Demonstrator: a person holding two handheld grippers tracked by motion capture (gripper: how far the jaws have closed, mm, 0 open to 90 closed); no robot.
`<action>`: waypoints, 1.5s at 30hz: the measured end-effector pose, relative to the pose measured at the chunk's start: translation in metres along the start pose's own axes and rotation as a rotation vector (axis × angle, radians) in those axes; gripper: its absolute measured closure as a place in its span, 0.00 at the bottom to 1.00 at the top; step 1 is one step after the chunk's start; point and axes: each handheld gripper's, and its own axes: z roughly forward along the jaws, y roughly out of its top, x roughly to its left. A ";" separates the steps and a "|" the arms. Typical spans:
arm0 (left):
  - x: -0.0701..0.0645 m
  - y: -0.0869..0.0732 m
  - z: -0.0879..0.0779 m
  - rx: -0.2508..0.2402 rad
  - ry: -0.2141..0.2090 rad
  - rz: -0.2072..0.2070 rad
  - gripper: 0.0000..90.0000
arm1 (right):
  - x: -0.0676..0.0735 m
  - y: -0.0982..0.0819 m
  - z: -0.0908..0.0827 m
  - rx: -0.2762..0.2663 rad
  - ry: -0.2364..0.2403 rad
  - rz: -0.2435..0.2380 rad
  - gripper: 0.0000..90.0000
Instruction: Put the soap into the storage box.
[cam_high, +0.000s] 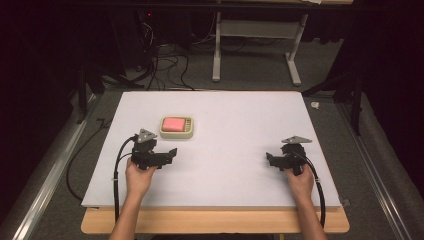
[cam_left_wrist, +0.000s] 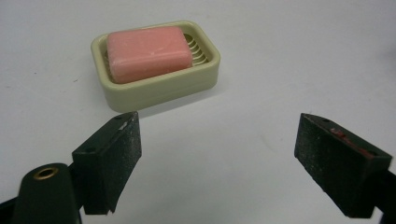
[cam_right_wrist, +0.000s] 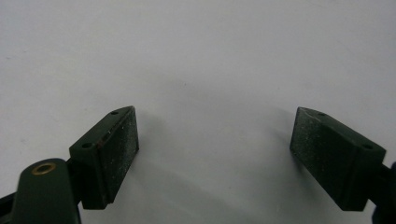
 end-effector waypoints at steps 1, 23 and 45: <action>0.000 -0.001 0.000 0.002 -0.003 -0.002 0.17 | 0.000 0.000 0.000 0.000 0.000 0.000 0.18; 0.002 -0.016 0.005 0.023 -0.025 -0.025 0.17 | 0.000 0.000 0.000 0.000 0.000 0.000 0.18; 0.000 -0.029 0.020 0.067 -0.012 -0.026 0.17 | 0.000 0.000 0.000 0.000 0.000 0.000 0.18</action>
